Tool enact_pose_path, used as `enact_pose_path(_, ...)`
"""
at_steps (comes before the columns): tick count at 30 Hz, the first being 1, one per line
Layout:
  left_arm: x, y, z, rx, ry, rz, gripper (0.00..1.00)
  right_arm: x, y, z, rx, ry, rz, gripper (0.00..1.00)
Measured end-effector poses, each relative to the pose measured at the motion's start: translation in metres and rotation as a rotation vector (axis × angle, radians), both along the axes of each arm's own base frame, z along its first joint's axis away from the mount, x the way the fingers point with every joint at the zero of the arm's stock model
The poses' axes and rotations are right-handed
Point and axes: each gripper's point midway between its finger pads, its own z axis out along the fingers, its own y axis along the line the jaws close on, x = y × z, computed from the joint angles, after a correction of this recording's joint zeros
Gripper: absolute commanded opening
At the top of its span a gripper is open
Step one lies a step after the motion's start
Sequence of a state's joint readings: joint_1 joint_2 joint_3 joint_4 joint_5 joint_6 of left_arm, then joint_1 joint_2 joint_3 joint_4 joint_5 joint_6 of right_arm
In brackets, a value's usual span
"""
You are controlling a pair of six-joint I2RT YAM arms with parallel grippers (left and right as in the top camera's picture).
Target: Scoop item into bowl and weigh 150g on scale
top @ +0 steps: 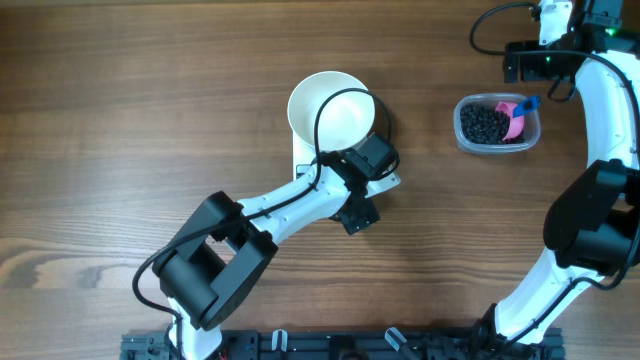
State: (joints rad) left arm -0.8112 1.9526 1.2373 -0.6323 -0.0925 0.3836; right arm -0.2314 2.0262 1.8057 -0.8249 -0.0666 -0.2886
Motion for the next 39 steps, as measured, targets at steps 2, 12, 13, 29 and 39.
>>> enact_pose_path(2, 0.000, 0.000, 0.000, -0.001, -0.002, 0.000, 1.00, 0.000, 0.000, 0.000, 0.000, 0.000, 0.000, 1.00)
enact_pose_path(12, 0.006, -0.003, 0.002, 0.001, -0.045, 0.008, 1.00, 0.000, 0.000, 0.000, 0.000, 0.000, 0.000, 1.00)
enact_pose_path(13, 0.005, -0.003, 0.003, -0.004, -0.043, 0.008, 1.00, 0.000, 0.000, 0.000, 0.000, 0.000, 0.000, 1.00)
enact_pose_path(29, -0.053, -0.012, 0.172, -0.535, 0.069, 0.213, 1.00, 0.000, 0.000, 0.000, 0.000, 0.000, 0.000, 1.00)
enact_pose_path(39, -0.004, 0.171, 0.230, -0.656, -0.071, 0.960, 1.00, 0.000, 0.000, 0.000, 0.000, 0.000, 0.000, 1.00)
